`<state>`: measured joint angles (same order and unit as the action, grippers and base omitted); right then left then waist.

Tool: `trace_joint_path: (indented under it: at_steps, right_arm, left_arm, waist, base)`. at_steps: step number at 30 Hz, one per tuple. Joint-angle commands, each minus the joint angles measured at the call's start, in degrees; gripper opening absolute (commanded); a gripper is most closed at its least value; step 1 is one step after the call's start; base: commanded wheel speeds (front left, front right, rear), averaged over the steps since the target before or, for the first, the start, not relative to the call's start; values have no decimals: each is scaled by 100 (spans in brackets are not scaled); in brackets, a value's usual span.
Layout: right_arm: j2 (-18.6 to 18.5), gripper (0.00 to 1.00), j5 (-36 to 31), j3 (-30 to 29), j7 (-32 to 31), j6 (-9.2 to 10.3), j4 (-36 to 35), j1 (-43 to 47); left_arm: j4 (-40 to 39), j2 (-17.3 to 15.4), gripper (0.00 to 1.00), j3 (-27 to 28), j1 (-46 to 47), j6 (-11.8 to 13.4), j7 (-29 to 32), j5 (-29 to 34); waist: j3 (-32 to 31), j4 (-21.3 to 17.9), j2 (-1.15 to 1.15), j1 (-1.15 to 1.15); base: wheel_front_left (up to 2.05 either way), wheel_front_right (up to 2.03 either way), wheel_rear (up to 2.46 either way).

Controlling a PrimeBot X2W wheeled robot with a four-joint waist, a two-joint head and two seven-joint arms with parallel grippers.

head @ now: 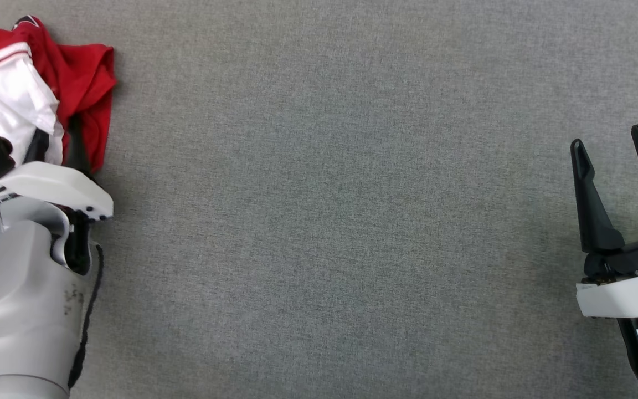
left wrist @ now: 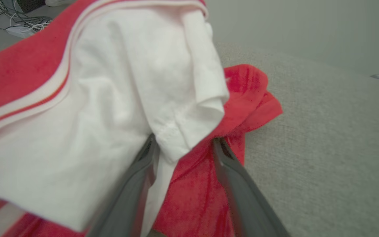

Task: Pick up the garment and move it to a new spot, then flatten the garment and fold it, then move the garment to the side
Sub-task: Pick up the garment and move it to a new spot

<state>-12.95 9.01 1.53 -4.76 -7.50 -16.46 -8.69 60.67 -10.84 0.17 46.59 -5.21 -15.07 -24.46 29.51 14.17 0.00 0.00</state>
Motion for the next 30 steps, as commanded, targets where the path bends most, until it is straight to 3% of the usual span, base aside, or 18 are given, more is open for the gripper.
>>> trace_joint_path:
  at_steps: [1,9,18,26,30]
  right_arm:
    - [7,100,19,-11,54,2,27,-70]
    - [150,100,44,13,279,2,360,39]
    - [304,100,169,203,499,2,773,357]
    - [418,100,276,287,557,2,884,669]
    - [497,100,318,303,590,2,845,702]
  left_arm:
    - [-98,-74,0,51,56,21,-6,37]
    - [-1693,-102,0,639,-693,231,-8,485]
    - [-3729,282,0,963,-2107,226,-9,1098]
    - [-5248,617,0,491,-3357,184,54,1322]
    - [-5907,715,0,-75,-3664,122,393,1280]
  waist:
    - [-42,-2,0,0]
    - [-583,-60,0,0]
    - [-1566,-268,0,0]
    - [-2088,-656,0,0]
    - [-2072,-1067,0,0]
  base:
    - [0,0,0]
    - [0,0,0]
    - [0,0,0]
    - [0,0,0]
    - [0,0,0]
